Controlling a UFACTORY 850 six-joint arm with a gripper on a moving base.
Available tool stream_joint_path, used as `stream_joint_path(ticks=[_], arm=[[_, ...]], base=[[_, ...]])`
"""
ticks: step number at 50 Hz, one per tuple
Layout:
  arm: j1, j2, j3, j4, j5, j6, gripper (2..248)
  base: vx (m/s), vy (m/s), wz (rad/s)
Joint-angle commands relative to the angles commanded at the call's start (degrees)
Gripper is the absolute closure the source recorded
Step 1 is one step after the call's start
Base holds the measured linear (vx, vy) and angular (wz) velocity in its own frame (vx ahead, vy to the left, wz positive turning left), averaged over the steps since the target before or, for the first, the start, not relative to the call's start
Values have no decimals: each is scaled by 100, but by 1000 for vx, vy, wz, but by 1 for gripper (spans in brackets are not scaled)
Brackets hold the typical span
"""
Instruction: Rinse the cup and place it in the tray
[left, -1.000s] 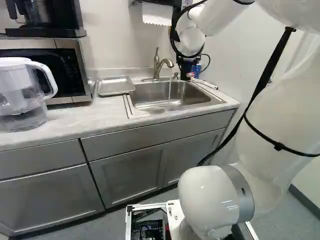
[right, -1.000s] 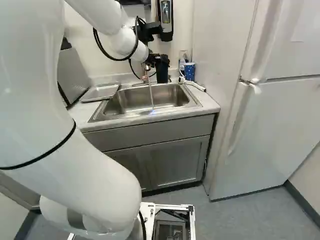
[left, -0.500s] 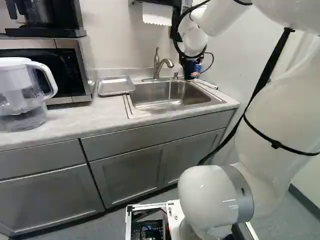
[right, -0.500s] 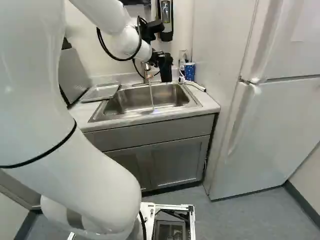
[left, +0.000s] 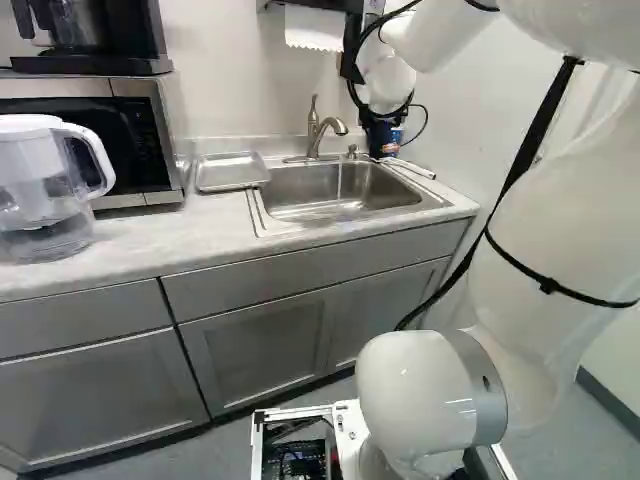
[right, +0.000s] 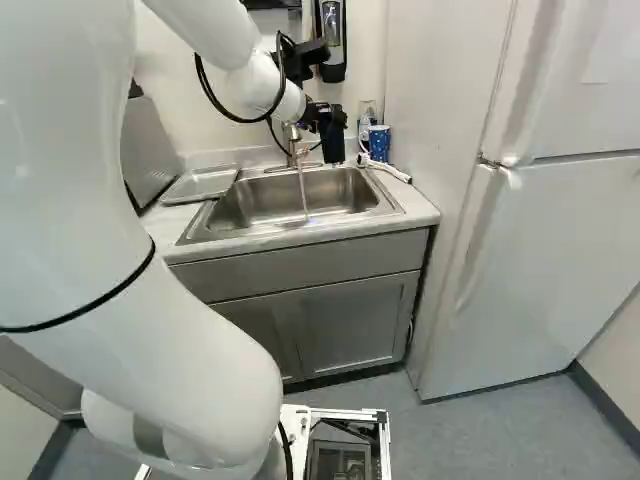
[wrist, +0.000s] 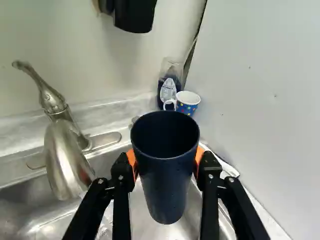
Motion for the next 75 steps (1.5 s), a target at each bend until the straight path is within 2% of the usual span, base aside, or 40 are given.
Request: stream_joint_path(ticks=[30, 58, 72, 75], arm=[[-8, -53, -52, -779, 0, 1798, 125], [-142, -125, -125, -1585, 22, 3485, 125], [-141, -143, -143, -1644, 22, 4327, 125], [-141, -143, -143, -1644, 22, 4327, 125]], base=[[0, 0, 0], [0, 0, 0], [0, 0, 0], [0, 0, 0]])
